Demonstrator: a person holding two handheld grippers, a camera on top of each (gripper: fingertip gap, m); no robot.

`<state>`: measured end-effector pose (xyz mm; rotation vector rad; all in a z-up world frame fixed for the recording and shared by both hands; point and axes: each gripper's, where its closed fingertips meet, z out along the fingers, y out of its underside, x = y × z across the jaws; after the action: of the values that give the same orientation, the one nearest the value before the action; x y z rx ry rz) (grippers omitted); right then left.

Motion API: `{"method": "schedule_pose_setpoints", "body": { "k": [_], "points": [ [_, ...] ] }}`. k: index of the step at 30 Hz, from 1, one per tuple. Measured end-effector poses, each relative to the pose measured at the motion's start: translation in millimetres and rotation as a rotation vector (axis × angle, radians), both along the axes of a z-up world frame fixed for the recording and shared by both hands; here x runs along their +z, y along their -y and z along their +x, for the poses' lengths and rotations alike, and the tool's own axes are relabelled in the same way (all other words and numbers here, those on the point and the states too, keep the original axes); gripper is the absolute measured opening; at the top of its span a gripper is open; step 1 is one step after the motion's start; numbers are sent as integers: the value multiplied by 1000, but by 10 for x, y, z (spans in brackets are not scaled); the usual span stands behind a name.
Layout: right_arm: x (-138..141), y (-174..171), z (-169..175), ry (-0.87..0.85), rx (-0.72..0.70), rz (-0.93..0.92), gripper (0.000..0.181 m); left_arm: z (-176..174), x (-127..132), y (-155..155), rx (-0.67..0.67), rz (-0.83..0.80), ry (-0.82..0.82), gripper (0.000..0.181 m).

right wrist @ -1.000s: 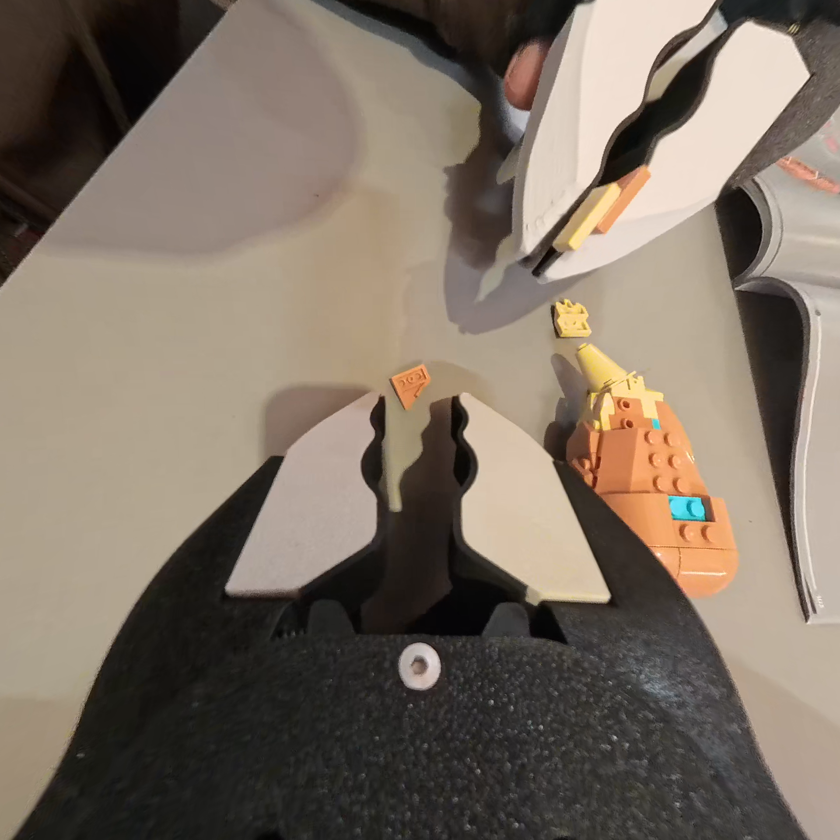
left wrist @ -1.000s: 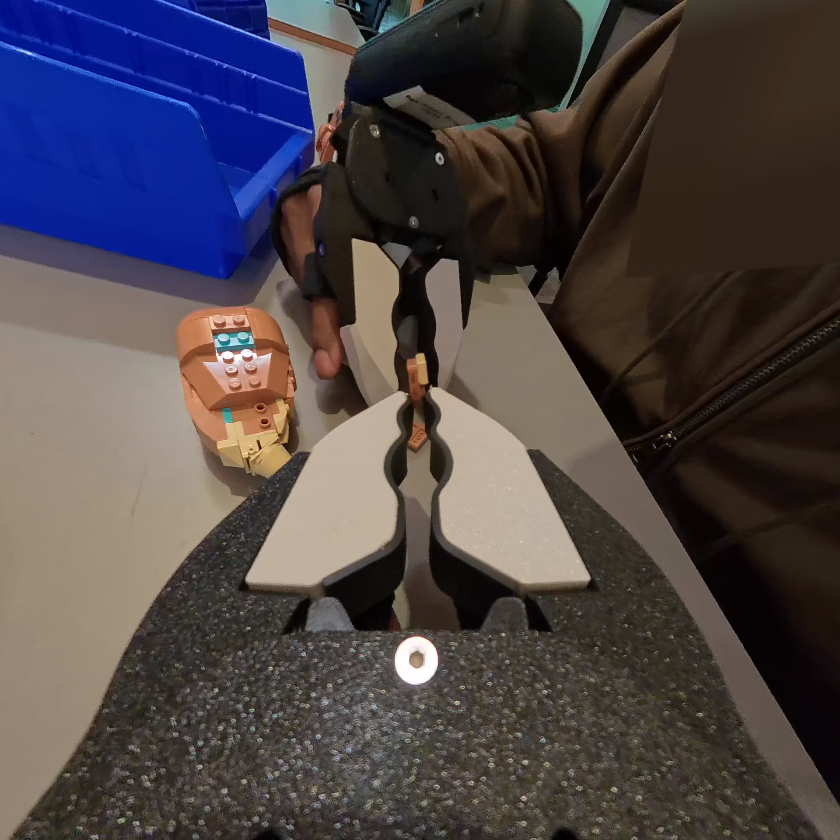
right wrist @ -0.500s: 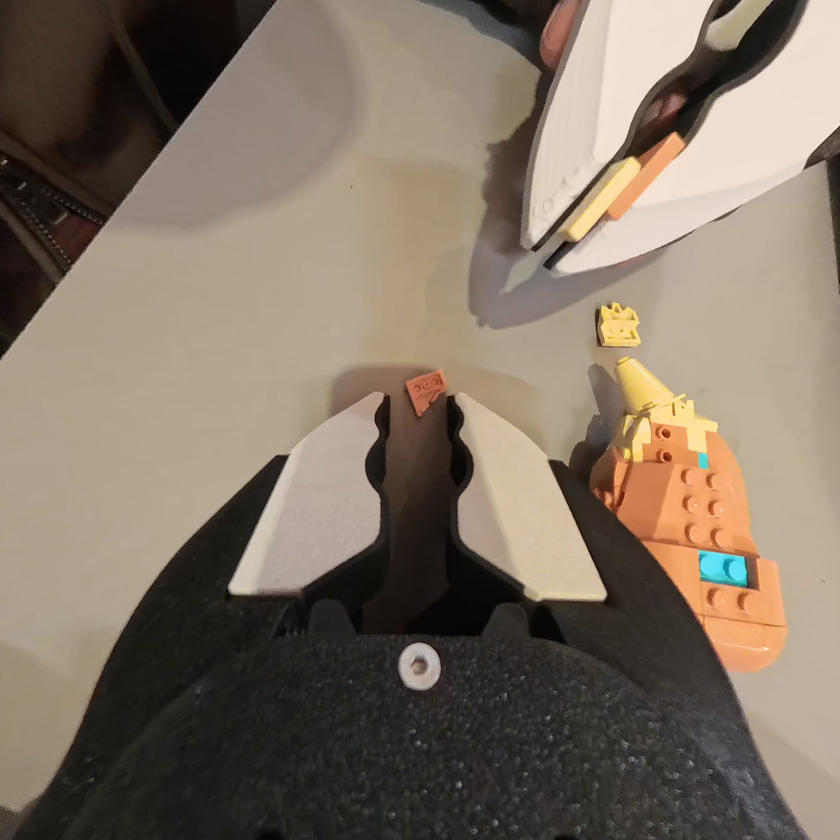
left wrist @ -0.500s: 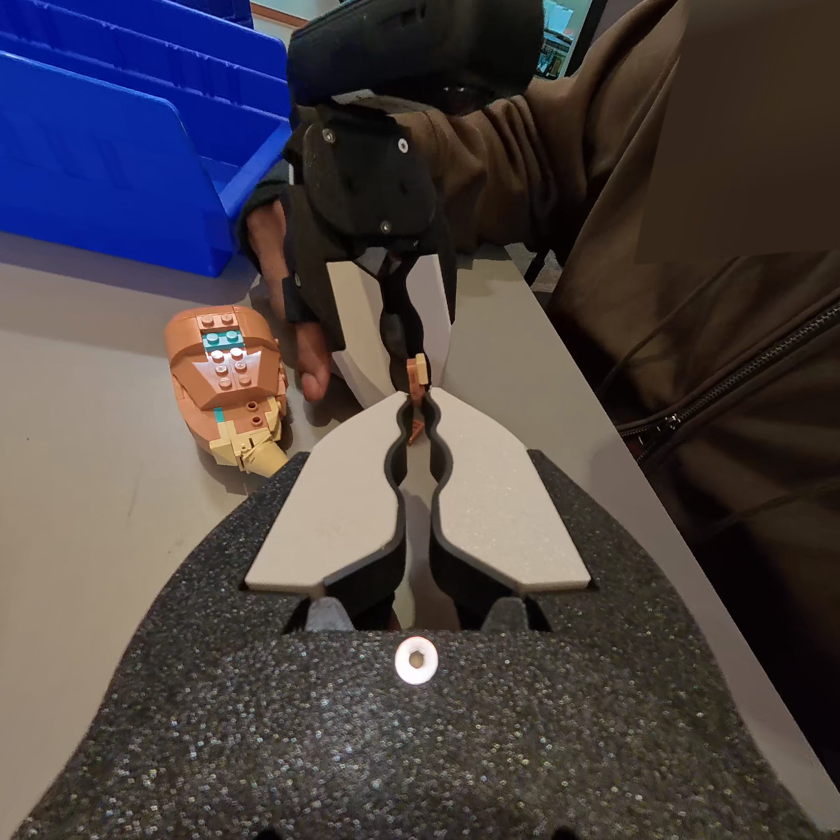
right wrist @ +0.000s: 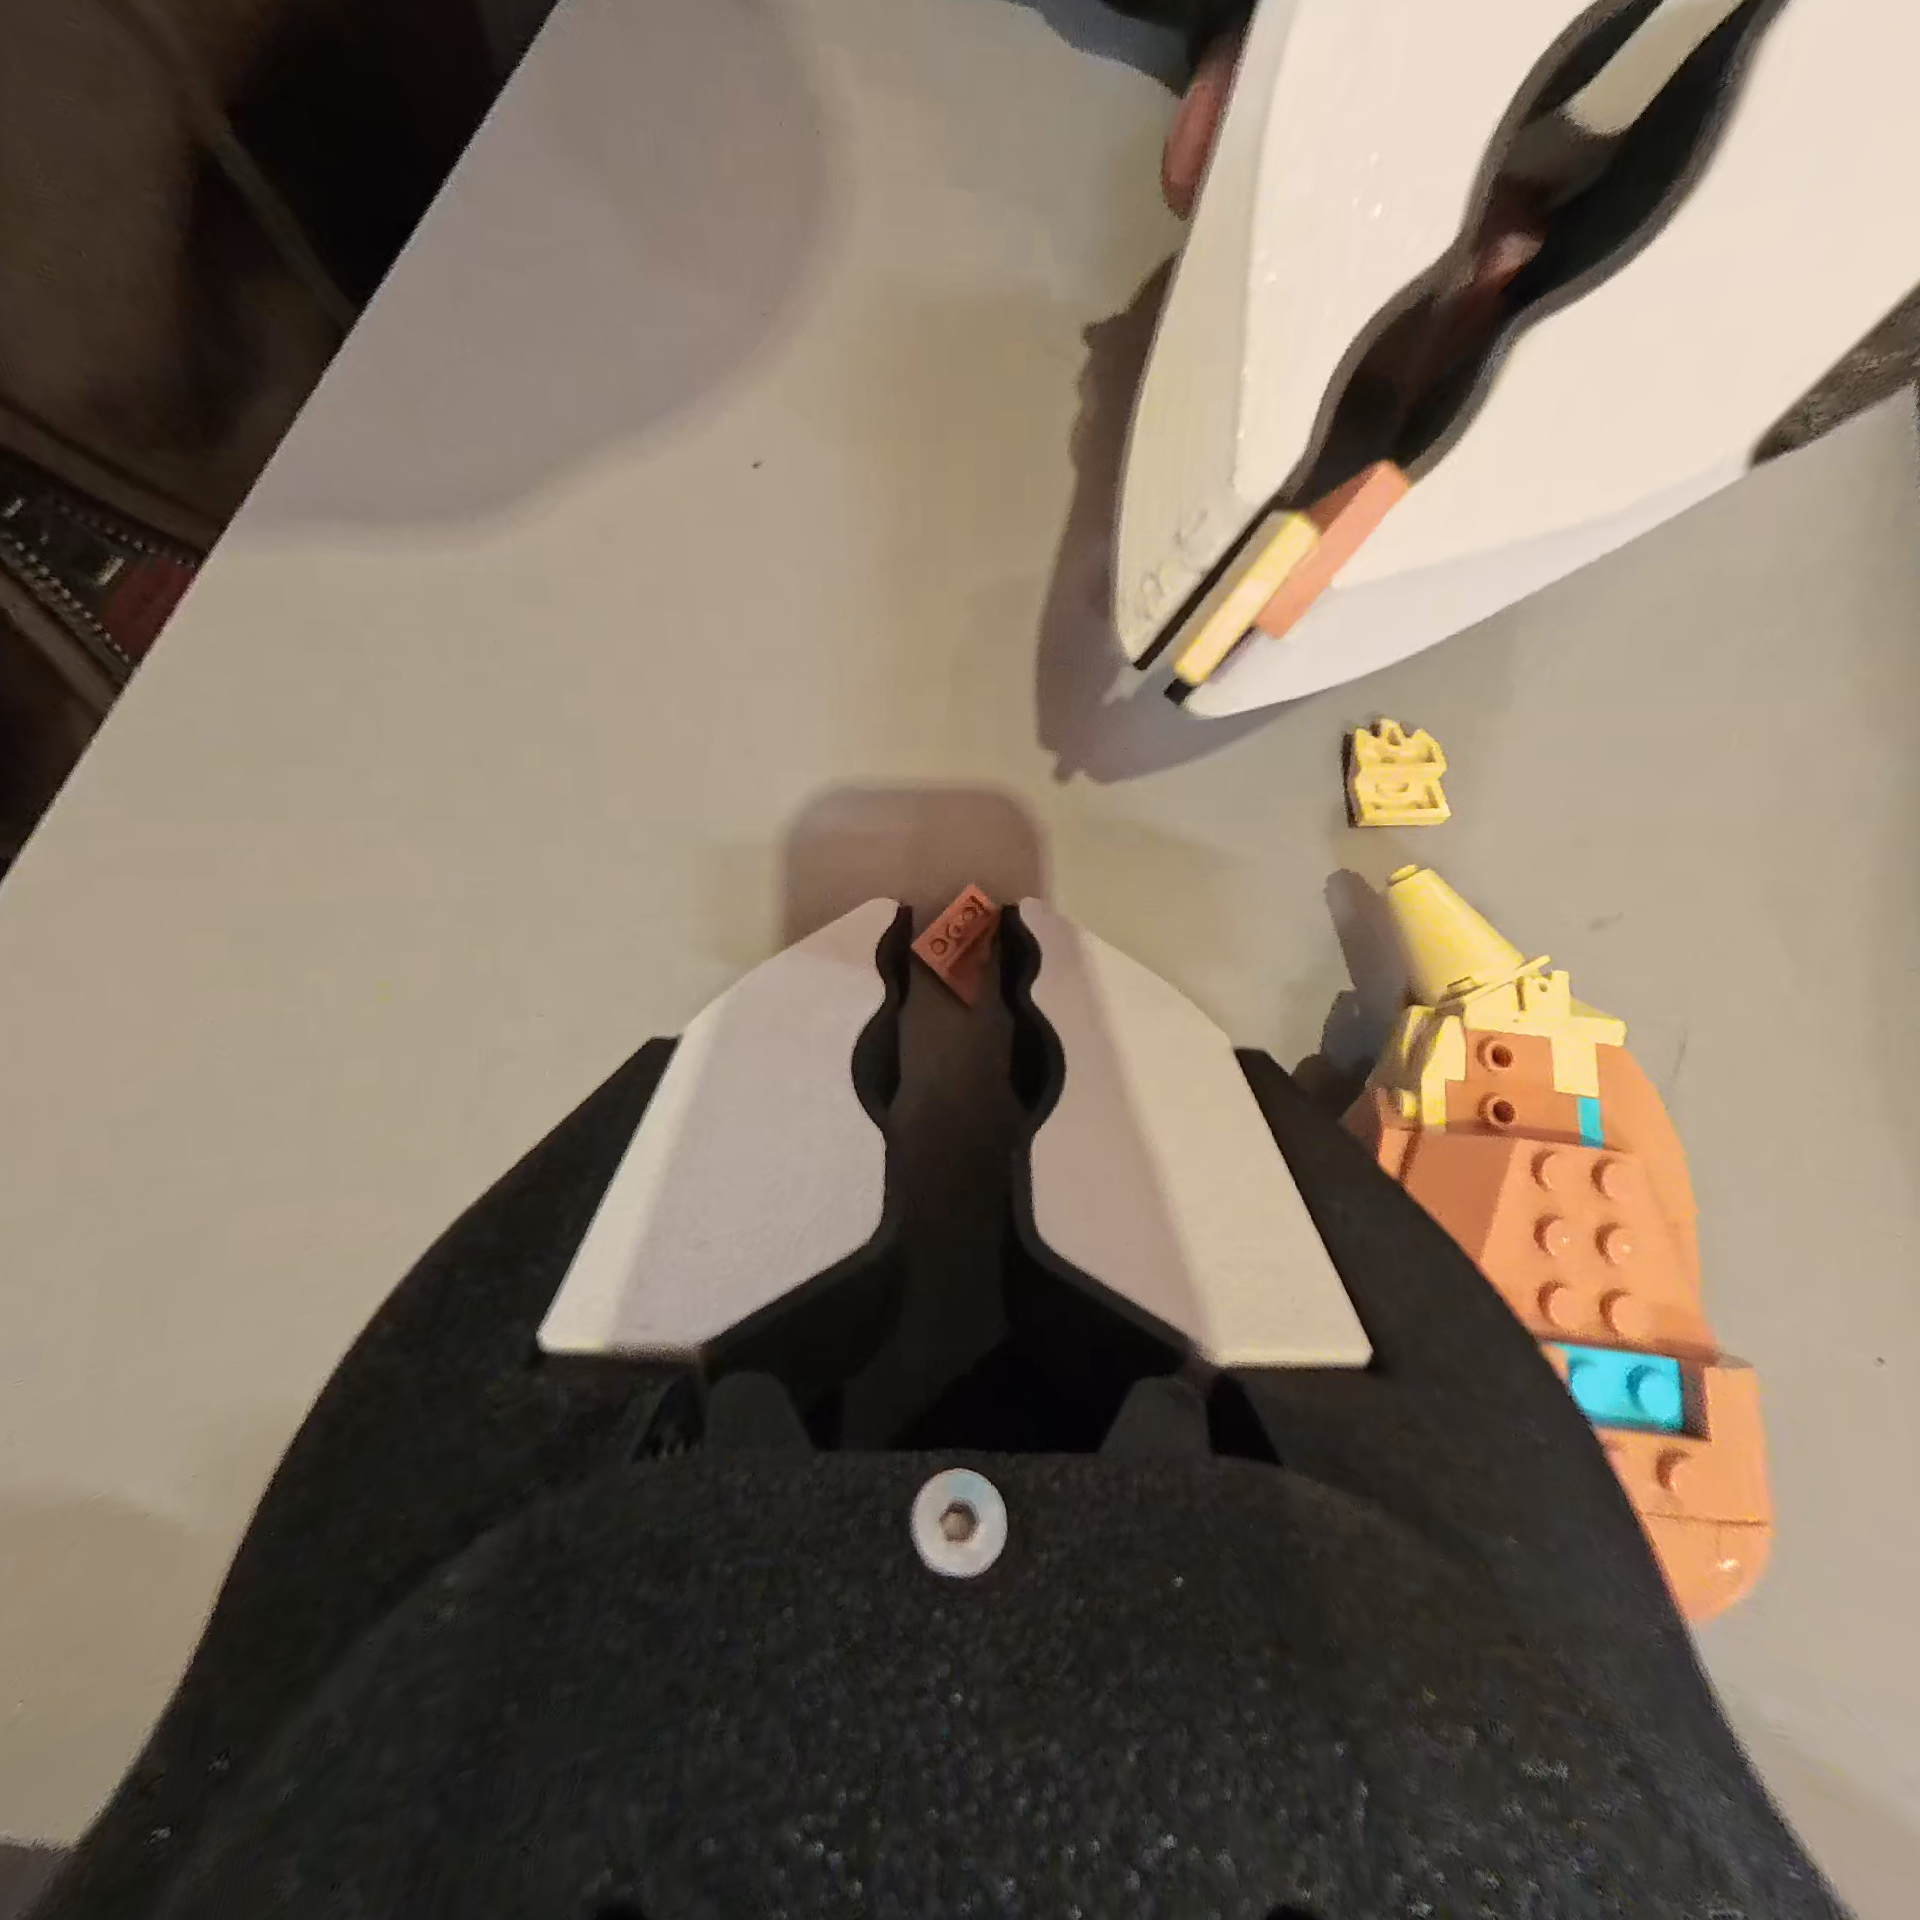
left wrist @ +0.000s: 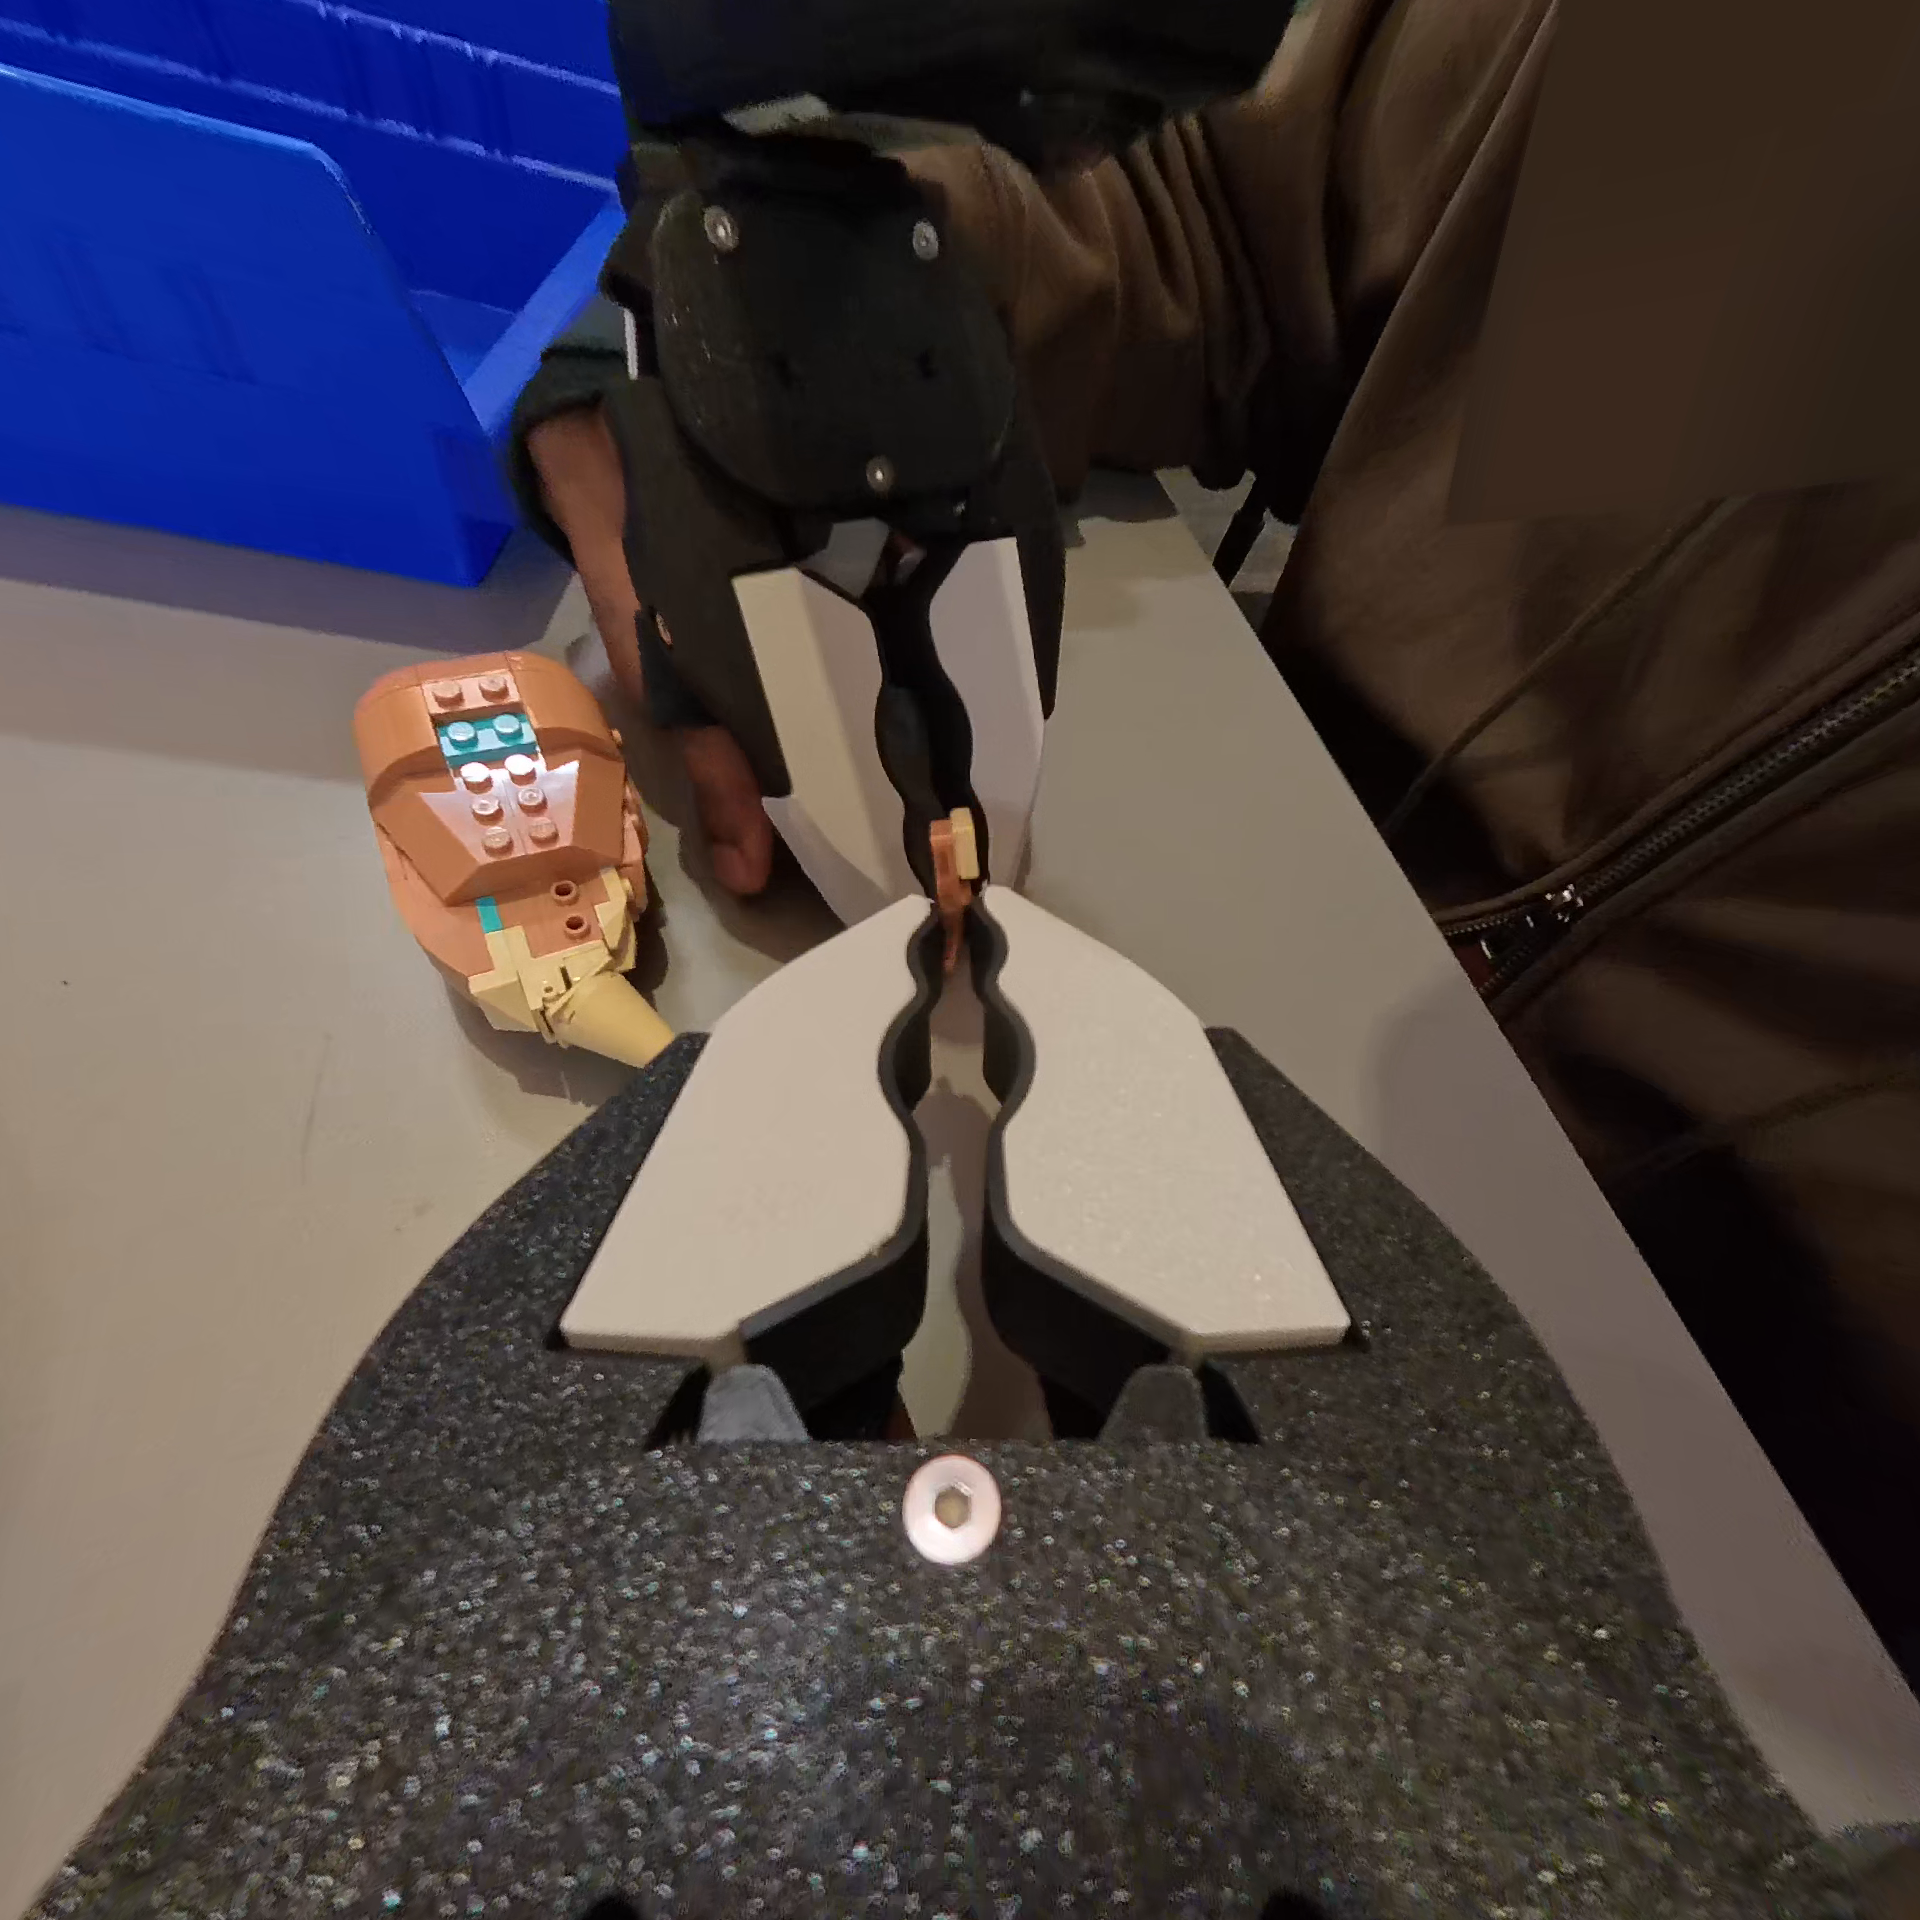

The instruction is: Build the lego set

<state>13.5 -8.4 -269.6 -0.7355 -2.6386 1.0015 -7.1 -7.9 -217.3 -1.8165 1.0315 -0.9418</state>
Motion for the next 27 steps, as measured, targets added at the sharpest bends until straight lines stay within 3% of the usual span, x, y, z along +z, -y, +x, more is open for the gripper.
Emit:
{"method": "schedule_pose_setpoints", "body": {
  "k": [4, 11, 21, 27],
  "points": [
    [105, -6, -50, 5, -67, -96, 11, 44, -110, 47, -35, 6, -65, 4],
    [475, -57, -116, 74, -197, -456, 10, 70, -147, 21, -37, 115, -144, 4],
    [762, -81, -111, 235, -260, -875, 10, 85, 83, -76, 15, 265, -51, 4],
    [787, -60, -135, 316, -292, -975, 10, 88, 204, -114, 46, 382, -36, 4]
  ]
}}
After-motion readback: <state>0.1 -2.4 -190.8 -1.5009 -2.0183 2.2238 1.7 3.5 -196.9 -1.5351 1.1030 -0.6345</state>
